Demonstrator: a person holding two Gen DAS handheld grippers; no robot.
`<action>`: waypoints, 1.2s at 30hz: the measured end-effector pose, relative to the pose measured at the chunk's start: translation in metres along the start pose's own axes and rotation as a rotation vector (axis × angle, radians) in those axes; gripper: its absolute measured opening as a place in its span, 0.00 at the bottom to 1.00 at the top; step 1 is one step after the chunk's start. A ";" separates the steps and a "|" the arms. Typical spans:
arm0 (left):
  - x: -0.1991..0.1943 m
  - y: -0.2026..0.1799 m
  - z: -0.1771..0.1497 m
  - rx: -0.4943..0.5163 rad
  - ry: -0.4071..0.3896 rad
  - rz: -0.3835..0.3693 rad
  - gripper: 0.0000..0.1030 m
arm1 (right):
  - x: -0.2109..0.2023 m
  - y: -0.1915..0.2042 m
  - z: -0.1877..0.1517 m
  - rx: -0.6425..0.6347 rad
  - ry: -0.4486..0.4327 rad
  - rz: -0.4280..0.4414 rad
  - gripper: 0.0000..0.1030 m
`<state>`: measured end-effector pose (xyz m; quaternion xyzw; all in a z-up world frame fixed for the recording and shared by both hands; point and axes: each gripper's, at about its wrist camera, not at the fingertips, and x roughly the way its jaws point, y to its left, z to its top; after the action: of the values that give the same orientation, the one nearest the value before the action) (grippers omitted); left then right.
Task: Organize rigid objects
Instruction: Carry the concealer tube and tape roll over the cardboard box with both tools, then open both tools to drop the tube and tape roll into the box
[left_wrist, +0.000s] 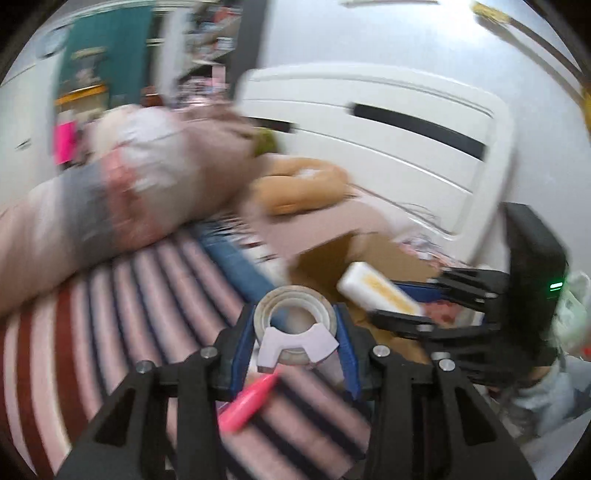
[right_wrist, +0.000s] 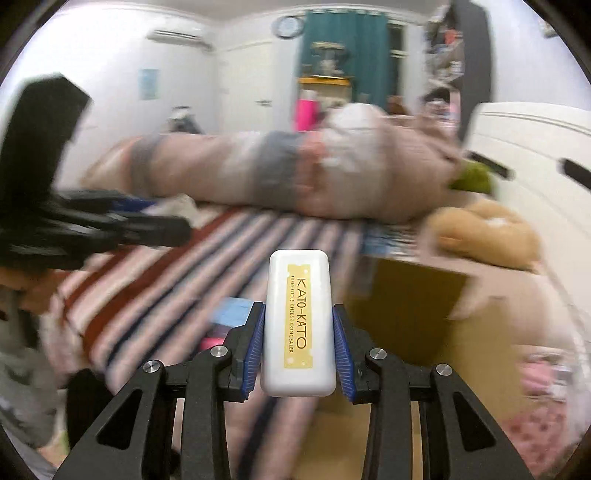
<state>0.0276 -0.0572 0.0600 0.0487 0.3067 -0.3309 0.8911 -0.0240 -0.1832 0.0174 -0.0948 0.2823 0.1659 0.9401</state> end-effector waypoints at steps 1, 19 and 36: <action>0.016 -0.008 0.012 0.027 0.023 -0.012 0.37 | 0.002 -0.016 -0.003 0.010 0.013 -0.025 0.30; 0.131 -0.033 0.036 0.035 0.262 -0.046 0.68 | 0.034 -0.105 -0.034 0.061 0.173 -0.038 0.64; -0.019 0.117 -0.081 -0.168 0.079 0.258 0.77 | 0.046 0.072 0.002 -0.025 0.076 0.312 0.75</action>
<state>0.0468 0.0674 -0.0074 0.0257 0.3596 -0.1848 0.9143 -0.0133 -0.1040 -0.0131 -0.0676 0.3270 0.3098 0.8902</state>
